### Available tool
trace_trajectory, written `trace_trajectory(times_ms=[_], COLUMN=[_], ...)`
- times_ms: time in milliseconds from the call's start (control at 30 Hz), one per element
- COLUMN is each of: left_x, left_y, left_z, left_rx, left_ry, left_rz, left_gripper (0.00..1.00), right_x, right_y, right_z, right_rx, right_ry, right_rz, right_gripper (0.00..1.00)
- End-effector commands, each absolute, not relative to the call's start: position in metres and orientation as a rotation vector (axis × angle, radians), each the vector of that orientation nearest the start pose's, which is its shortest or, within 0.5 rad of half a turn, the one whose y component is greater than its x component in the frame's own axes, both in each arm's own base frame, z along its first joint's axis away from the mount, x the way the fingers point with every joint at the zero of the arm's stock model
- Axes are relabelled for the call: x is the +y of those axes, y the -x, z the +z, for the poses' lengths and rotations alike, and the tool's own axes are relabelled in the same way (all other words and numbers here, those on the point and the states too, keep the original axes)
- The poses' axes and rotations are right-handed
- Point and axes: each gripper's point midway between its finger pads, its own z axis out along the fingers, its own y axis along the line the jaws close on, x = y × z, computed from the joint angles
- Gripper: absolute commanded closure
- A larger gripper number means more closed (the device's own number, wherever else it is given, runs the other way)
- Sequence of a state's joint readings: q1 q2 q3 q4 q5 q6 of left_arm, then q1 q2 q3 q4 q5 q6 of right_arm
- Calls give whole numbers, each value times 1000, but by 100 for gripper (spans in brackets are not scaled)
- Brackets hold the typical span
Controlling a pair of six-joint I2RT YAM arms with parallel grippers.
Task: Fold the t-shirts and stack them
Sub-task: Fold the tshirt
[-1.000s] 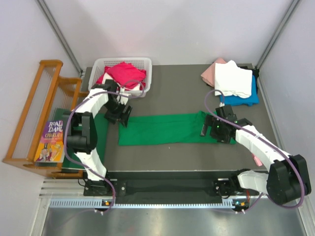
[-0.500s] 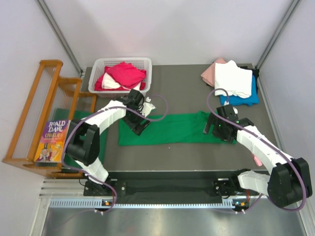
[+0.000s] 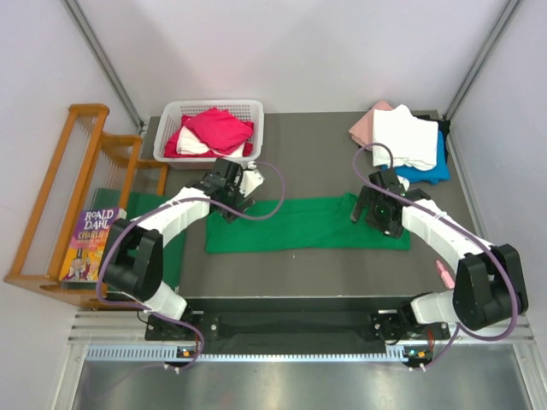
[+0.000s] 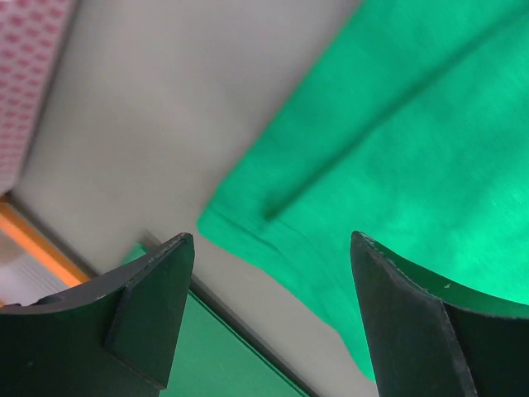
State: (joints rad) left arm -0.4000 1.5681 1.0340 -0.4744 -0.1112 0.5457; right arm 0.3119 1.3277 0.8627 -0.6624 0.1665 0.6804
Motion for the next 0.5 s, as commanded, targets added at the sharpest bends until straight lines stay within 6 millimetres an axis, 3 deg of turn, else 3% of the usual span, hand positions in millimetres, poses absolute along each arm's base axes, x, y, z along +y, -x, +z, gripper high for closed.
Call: trace_trajectory(times_ms=[0,467], left_x=[-106,-99], left_y=[-370,-350], left_z=[91,43], left_rx=[2213,2307], left_ry=[-1072,-1131], left_rz=[238,227], left_gripper=[19,19], right_x=[79,74], right_y=[-281,-292], right_z=[85,98], right_rx=[2585,2579], right_ry=[-579,-594], right_rz=[60,24], right_gripper=[0,0])
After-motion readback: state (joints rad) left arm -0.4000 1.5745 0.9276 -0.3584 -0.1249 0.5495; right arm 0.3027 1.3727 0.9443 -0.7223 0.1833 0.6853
